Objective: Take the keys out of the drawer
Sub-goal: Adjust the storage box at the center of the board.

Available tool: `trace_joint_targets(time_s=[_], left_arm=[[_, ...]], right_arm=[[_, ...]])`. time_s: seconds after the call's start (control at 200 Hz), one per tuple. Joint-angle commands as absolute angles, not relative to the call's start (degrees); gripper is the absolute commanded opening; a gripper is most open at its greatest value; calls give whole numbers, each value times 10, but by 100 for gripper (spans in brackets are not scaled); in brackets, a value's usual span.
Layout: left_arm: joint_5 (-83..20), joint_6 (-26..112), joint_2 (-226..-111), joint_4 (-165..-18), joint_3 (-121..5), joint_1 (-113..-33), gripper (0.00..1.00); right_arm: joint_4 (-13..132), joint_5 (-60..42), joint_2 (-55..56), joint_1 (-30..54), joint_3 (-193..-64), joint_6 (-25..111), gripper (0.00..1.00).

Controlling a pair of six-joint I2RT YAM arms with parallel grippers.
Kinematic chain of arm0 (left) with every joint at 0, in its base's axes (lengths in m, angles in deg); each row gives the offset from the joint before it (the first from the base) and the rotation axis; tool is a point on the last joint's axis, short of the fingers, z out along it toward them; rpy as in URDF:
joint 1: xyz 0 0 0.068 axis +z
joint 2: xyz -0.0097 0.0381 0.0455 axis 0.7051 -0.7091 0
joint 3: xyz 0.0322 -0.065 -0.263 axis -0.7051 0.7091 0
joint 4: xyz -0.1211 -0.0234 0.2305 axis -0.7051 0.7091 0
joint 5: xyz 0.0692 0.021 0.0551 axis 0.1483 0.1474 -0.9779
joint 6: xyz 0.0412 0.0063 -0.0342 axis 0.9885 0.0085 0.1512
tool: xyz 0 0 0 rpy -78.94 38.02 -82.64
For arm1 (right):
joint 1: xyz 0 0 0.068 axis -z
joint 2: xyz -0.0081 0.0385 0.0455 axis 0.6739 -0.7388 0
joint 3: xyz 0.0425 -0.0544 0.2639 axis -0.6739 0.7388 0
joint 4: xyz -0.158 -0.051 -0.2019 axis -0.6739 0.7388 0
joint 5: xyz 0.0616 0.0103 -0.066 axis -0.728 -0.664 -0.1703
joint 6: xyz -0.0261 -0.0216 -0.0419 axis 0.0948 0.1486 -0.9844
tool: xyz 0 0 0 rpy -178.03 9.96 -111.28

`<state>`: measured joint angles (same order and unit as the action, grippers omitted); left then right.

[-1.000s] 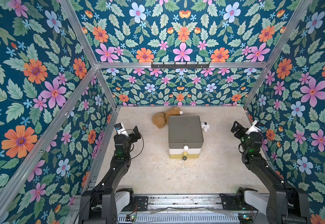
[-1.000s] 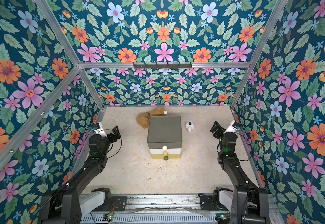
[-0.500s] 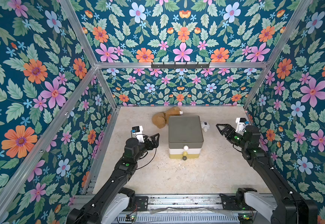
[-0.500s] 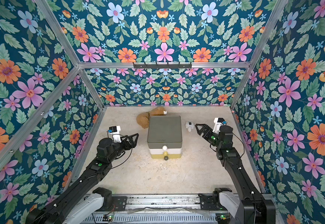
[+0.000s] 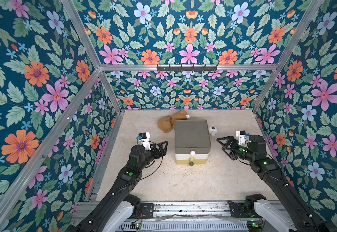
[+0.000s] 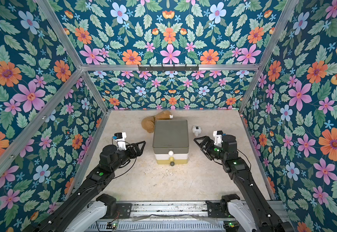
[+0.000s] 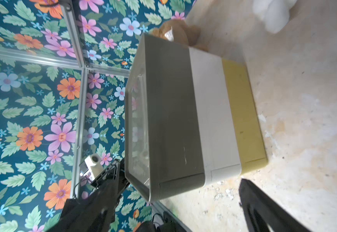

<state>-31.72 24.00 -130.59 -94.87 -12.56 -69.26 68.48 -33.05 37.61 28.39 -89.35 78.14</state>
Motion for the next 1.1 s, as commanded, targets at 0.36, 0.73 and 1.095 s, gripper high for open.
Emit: trace_joint_targets(time_s=[0.36, 0.73, 1.095], left_arm=[[-333, 237, -1318, -959, -131, -730, 99], [-340, 239, -1340, -964, -144, -743, 99], [-344, 249, -1364, -975, -153, -759, 100]], right_arm=[[573, -303, 319, 195, -905, 868, 99], [620, -280, 316, 176, -926, 874, 99], [737, -237, 329, 145, -958, 862, 99]])
